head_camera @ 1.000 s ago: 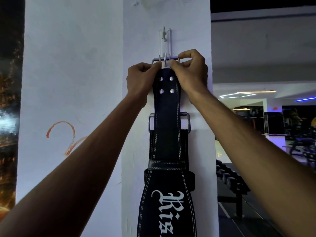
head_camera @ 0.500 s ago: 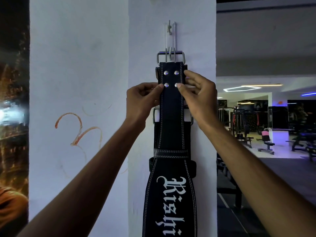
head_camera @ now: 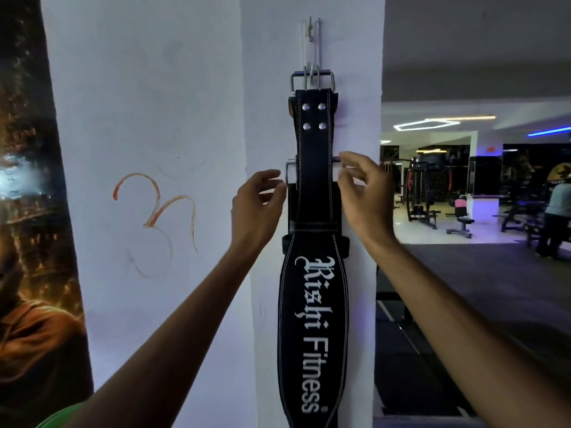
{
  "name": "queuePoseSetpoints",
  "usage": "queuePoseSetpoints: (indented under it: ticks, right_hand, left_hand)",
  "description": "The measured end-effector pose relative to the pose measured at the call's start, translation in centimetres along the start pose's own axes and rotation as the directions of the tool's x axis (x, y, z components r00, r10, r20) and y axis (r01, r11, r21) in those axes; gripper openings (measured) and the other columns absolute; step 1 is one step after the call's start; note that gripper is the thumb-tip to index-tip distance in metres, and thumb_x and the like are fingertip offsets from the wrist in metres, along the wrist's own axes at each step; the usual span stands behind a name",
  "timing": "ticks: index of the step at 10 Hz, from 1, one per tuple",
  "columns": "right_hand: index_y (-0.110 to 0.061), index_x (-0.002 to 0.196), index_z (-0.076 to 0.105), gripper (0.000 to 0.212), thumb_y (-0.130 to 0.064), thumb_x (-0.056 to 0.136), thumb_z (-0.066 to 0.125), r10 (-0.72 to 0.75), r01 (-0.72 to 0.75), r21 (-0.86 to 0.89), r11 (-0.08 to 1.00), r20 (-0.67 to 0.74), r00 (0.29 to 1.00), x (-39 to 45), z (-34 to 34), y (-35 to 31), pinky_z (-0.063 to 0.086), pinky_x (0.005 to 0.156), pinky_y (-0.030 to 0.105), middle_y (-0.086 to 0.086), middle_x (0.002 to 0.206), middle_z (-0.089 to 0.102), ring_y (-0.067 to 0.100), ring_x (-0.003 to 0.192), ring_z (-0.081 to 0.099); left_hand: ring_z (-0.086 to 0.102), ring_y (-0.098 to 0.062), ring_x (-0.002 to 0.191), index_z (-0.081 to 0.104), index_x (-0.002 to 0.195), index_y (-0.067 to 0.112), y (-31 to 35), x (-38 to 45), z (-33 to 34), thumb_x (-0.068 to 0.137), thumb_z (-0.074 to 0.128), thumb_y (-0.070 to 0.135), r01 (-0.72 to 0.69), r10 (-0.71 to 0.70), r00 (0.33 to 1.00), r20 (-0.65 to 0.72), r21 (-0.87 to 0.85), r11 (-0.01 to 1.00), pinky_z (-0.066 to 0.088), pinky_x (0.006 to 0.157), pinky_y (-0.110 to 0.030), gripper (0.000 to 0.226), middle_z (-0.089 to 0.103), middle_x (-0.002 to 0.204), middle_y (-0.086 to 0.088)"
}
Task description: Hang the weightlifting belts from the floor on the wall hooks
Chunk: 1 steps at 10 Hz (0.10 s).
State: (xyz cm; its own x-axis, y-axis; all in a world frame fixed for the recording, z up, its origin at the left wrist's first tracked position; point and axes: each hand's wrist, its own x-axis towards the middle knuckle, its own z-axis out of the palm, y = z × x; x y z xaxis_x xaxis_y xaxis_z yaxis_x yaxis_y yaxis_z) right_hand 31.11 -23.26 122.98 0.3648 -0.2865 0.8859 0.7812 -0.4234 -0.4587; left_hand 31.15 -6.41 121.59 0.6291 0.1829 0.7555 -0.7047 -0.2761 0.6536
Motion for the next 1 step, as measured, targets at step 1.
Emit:
queuePoseSetpoints:
  ticks: [1]
  right_hand:
    - [-0.009,0.124,0.064,0.032,-0.008,0.095,0.053,-0.034,0.037,-0.078,0.996,0.038,0.999,-2.73,-1.87,-1.34,0.056,0.082,0.014,0.005,0.12,0.068,0.005,0.101,0.063]
  left_hand:
    - [0.069,-0.009,0.098,0.061,0.131,0.022,1.41,-2.47,-1.87,0.097,0.061,0.025,-0.044,0.048,0.998,-0.04,0.088,0.995,0.057,0.09,-0.028,0.034,0.072,0.121,0.003]
